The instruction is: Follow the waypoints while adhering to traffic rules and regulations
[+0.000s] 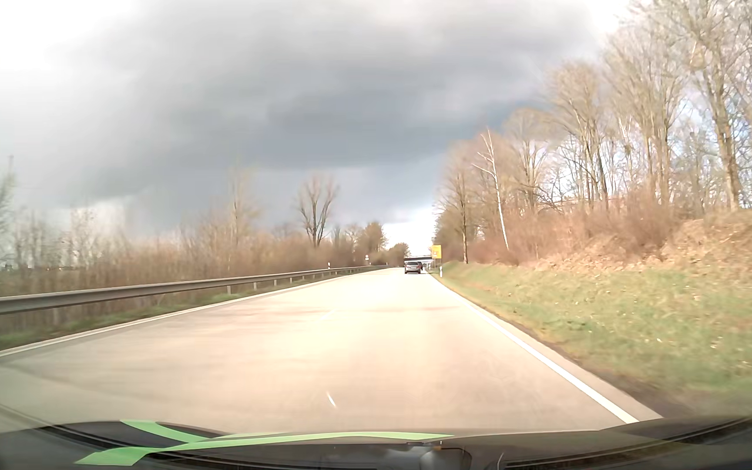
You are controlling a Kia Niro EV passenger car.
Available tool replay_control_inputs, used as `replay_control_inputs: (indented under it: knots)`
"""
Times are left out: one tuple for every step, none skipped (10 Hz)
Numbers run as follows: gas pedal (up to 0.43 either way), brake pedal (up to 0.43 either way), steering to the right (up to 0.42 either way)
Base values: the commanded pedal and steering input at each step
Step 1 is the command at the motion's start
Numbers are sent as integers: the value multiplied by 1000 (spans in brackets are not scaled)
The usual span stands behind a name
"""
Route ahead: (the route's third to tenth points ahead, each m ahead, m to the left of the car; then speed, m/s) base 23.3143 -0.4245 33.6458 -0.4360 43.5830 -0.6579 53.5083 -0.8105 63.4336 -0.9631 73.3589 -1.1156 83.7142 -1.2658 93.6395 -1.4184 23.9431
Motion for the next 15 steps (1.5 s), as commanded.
replay_control_inputs:
  knots:
    - [150, 0, 0]
    - [150, 0, 0]
    - [150, 0, 0]
    - [138, 0, -1]
    - [130, 0, -1]
    - [130, 0, -1]
    - [130, 0, -1]
    - [130, 0, -1]
    - [130, 0, -1]
    - [130, 0, -1]
    - [118, 0, -1]
    - [118, 0, -2]
    - [118, 0, -2]
    - [118, 0, -2]
    - [118, 0, -2]
